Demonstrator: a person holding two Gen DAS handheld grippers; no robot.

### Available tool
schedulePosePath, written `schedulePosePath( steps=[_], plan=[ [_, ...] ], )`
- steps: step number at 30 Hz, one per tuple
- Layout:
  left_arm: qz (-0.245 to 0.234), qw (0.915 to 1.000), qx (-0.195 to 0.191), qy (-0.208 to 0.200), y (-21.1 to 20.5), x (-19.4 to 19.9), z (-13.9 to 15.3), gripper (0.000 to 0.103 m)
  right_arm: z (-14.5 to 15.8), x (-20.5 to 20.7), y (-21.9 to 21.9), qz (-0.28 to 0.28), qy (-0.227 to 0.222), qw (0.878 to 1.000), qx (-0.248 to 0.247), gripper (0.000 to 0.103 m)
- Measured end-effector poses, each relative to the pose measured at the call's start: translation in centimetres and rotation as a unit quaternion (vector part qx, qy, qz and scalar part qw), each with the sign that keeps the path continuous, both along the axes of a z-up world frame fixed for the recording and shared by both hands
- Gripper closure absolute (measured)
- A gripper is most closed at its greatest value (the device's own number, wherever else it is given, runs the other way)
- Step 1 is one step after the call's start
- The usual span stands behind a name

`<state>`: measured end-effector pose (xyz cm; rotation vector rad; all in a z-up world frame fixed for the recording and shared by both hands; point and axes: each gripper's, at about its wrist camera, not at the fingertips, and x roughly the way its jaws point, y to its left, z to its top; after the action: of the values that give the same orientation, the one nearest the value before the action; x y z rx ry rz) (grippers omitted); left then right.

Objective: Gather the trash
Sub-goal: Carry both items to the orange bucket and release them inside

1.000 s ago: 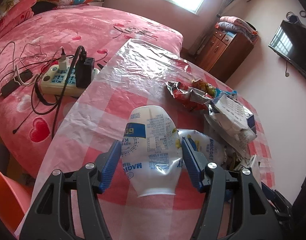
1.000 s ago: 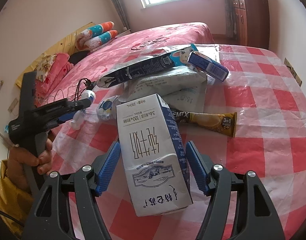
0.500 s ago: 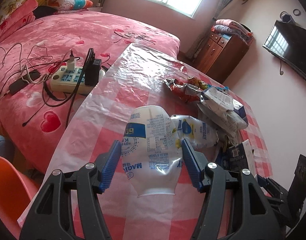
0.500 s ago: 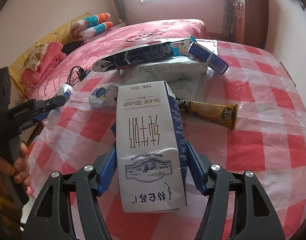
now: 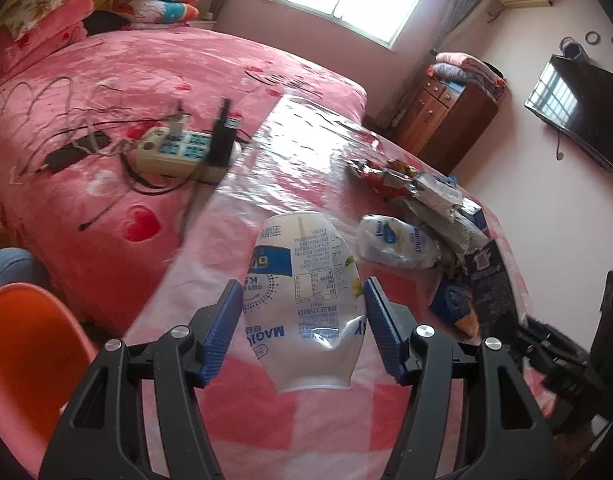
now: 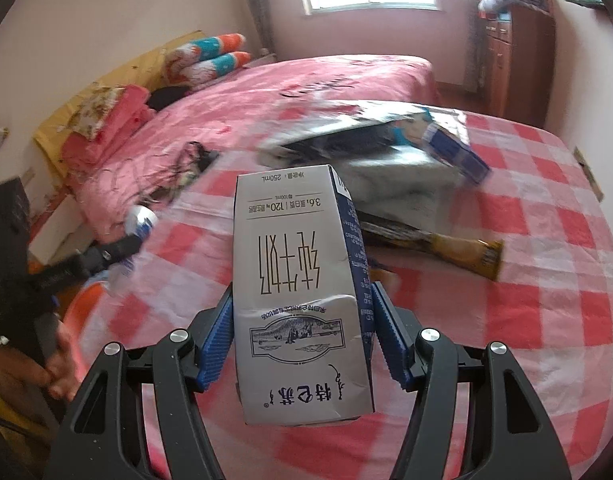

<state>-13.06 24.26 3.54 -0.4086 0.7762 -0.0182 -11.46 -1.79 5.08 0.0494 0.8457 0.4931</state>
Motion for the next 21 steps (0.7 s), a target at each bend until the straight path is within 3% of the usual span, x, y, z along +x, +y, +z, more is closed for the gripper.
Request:
schedulePosePath(
  steps=[5,10,21],
  plan=[
    [0.038,0.9992,0.013,-0.002,3.5,-3.0,0.1,0.04,1.7,-0.6,4.8,0.068,0.007,0.997,0.027,0.039],
    [0.094,0.995,0.033,0.007,7.9,-6.2,-0.6,0.04,2.6,-1.6,11.3,0.154,0.027,0.987,0.048,0.038],
    [0.209,0.9749,0.037,0.066,16.4,-12.8,-5.3,0.04,0.5,-4.7,25.2,0.29,0.073,0.953,0.05,0.038]
  ],
)
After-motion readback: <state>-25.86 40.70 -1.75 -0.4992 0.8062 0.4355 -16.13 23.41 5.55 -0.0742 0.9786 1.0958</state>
